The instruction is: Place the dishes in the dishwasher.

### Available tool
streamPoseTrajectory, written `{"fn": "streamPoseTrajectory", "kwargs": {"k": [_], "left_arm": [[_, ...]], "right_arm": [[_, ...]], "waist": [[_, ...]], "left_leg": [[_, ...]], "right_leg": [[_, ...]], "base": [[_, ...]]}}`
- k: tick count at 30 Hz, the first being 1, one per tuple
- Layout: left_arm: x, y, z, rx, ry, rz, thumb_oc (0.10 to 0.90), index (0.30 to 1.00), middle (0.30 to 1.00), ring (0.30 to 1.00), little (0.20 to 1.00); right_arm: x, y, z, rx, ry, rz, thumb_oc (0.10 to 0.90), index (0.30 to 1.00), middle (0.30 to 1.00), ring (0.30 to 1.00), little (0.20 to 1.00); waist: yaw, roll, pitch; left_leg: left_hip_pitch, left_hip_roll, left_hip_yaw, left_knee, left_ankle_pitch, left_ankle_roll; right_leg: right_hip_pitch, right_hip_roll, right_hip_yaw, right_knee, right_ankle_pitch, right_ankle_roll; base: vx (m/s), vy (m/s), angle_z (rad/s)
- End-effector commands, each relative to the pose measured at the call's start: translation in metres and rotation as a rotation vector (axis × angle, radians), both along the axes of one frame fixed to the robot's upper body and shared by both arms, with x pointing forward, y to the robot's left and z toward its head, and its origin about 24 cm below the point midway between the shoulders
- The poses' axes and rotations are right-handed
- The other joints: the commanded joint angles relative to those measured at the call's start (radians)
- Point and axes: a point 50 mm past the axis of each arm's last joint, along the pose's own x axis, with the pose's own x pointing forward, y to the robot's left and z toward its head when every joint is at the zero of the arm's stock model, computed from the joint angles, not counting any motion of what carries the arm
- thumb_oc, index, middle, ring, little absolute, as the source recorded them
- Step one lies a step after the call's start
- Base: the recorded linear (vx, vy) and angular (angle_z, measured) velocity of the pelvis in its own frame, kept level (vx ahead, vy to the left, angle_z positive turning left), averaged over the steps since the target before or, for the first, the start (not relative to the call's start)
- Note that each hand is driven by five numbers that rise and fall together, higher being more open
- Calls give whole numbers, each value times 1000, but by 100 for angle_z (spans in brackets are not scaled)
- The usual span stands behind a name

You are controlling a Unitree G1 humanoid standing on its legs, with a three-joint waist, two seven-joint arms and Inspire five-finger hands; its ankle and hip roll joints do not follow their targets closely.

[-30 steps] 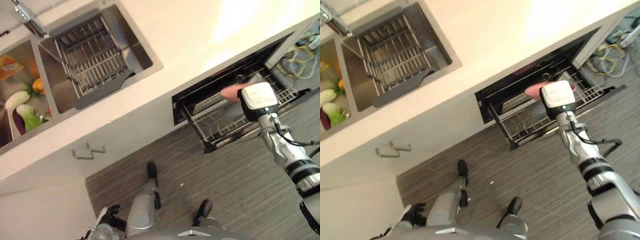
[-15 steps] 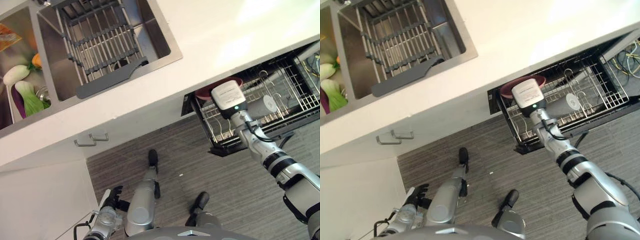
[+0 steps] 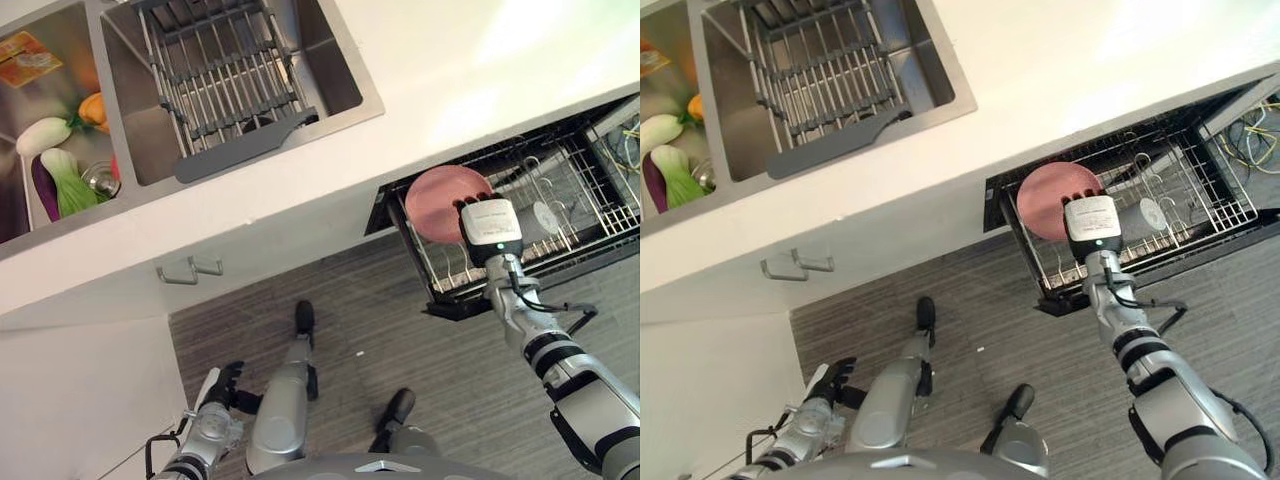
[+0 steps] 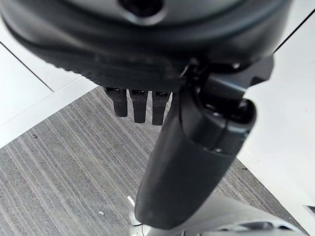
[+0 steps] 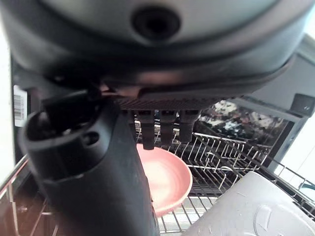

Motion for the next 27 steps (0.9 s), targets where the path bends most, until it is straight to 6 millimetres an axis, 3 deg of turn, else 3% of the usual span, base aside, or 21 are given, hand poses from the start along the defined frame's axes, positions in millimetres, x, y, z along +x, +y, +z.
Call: {"fn": "streamPoseTrajectory", "kwargs": {"k": [1, 4, 6, 9, 13, 15, 16, 17, 18, 20, 21, 22, 23, 26, 27], "left_arm": [[-26, 14, -8, 47, 93, 58, 800, 900, 900, 900, 900], [-36, 20, -10, 48, 123, 98, 800, 900, 900, 900, 900], [-40, 21, -11, 53, 138, 98, 800, 900, 900, 900, 900], [-54, 23, -15, 65, 195, 115, 800, 900, 900, 900, 900], [-60, 20, -18, 68, 232, 116, 800, 900, 900, 900, 900], [-64, 18, -19, 63, 243, 132, 800, 900, 900, 900, 900], [-64, 18, -19, 63, 243, 132, 800, 900, 900, 900, 900], [-69, 12, -22, 47, 257, 165, 800, 900, 900, 900, 900], [-71, 9, -23, 38, 261, 174, 800, 900, 900, 900, 900], [-74, 5, -25, 19, 269, 190, 800, 900, 900, 900, 900], [-74, 6, -25, 19, 269, 190, 800, 900, 900, 900, 900], [-77, 2, -26, 0, 276, 201, 800, 900, 900, 900, 900], [-78, 2, -26, -3, 277, 205, 800, 900, 900, 900, 900], [-79, 2, -26, -3, 277, 211, 800, 900, 900, 900, 900], [-85, 2, -27, 2, 290, 224, 800, 900, 900, 900, 900]], "right_arm": [[-17, -33, 23, 93, -91, -38, 800, 900, 900, 900, 900], [-38, -46, 50, 207, -250, -35, 800, 900, 900, 900, 900], [-48, -51, 55, 227, -285, -45, 800, 900, 900, 900, 900], [-78, -62, 80, 338, -476, -62, 800, 900, 900, 900, 900], [-104, -76, 85, 471, -610, -144, 800, 900, 900, 900, 900], [-123, -87, 71, 549, -639, -241, 800, 900, 900, 900, 900], [-124, -87, 71, 549, -639, -242, 800, 900, 900, 900, 900], [-156, -102, 33, 719, -626, -456, 519, 479, 479, 479, 479], [-169, -106, 10, 801, -591, -556, 400, 300, 300, 300, 300], [-193, -105, -36, 954, -491, -736, 400, 300, 300, 300, 300], [-193, -105, -36, 955, -491, -736, 400, 300, 300, 300, 300], [-211, -93, -73, 1080, -381, -861, 400, 300, 300, 300, 300], [-216, -84, -88, 1123, -320, -898, 400, 300, 300, 300, 300], [-218, -69, -103, 1193, -239, -906, 400, 300, 300, 300, 300], [-214, -55, -114, 1239, -174, -897, 400, 300, 300, 300, 300]], "waist": [[-10, 11, -55], [-47, -2, -77], [-52, -6, -86], [-94, -19, -122], [-117, -19, -147], [-129, -20, -162], [-128, -20, -162], [-149, -19, -182], [-153, -19, -189], [-162, -16, -197], [-162, -16, -197], [-170, -11, -200], [-173, -8, -199], [-174, 2, -192], [-170, 8, -190]], "left_leg": [[45, 29, 39, 16, -146, -86], [84, 35, 45, 14, -162, -79], [99, 35, 48, 14, -168, -77], [159, 38, 61, 17, -193, -70], [200, 41, 84, 25, -200, -55], [228, 40, 94, 28, -214, -50], [229, 40, 95, 28, -214, -50], [262, 38, 115, 32, -228, -44], [271, 37, 120, 32, -230, -43], [284, 36, 123, 30, -232, -44], [284, 36, 123, 30, -232, -44], [298, 31, 110, 23, -248, -54], [296, 29, 108, 23, -247, -55], [283, 28, 117, 27, -228, -47], [291, 21, 104, 22, -243, -56]], "right_leg": [[-71, -7, 98, 42, -20, -12], [-50, -2, 111, 50, -34, -14], [-39, -2, 114, 51, -37, -13], [1, 2, 128, 63, -53, -12], [20, 0, 135, 74, -49, -13], [29, -2, 149, 80, -53, -10], [29, -2, 149, 80, -53, -10], [41, -6, 163, 87, -56, -8], [46, -7, 163, 87, -55, -7], [53, -8, 164, 86, -54, -7], [54, -9, 163, 86, -54, -7], [62, -11, 174, 86, -67, -2], [60, -12, 176, 87, -67, -3], [49, -14, 169, 88, -52, -9], [57, -17, 176, 85, -64, -5]], "base": [[13, -50, 16], [24, -19, 2], [50, -21, -16], [75, -14, -18], [16, 9, -23], [17, 9, -29], [83, -5, -31], [94, -8, -42], [120, -13, -37], [54, -10, -23], [105, -24, -6], [96, -22, 3], [105, -22, 5], [-20, 18, 1], [95, 13, 2]]}}
